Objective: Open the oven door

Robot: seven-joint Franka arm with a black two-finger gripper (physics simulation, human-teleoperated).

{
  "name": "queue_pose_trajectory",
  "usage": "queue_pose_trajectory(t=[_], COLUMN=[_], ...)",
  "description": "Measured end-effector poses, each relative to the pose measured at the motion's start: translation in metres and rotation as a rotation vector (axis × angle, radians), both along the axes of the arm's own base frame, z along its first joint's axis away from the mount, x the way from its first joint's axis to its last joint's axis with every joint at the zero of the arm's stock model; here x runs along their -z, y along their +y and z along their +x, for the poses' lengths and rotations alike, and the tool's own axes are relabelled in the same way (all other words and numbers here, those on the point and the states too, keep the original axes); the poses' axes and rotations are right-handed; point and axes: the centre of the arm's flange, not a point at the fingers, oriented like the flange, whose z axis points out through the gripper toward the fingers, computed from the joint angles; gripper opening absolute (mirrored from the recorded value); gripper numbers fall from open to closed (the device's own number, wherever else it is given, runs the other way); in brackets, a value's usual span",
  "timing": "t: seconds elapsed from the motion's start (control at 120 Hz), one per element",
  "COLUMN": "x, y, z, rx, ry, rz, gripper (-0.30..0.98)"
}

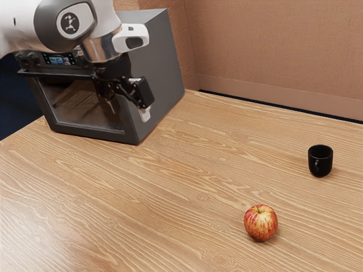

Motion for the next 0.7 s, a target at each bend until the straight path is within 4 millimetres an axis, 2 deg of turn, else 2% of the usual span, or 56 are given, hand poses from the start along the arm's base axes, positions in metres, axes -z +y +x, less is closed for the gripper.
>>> queue_pose_trajectory(t=[0.225, 0.258, 0.3, 0.333, 0.375, 0.417, 0.475, 0.542, 0.608, 0.642, 0.7], x=[0.003, -0.015, -0.073, -0.106, -0.117, -0.114, -0.106, -0.091, -0.068, -0.055, -0.034], y=[0.000, 0.009, 0.035, 0.063, 0.103, 0.134, 0.162, 0.190, 0.236, 0.253, 0.271], z=[-0.001, -0.011, -0.032, -0.047, -0.051, -0.046, -0.038, -0.032, -0.022, -0.009, 0.016], rx=[0.013, -0.008, -0.022, -0.023, -0.037, -0.040, -0.015, 0.026, 0.048, 0.070, 0.125], ry=[0.020, -0.013, -0.144, -0.237, -0.288, -0.298, -0.303, -0.313, -0.333, -0.343, -0.362], rz=[-0.008, -0.025, -0.032, -0.015, 0.072, 0.159, 0.249, 0.317, 0.347, 0.363, 0.392], gripper=[0.69, 0.68, 0.68, 0.68, 0.68, 0.68, 0.69, 0.69, 0.69, 0.69, 0.69])
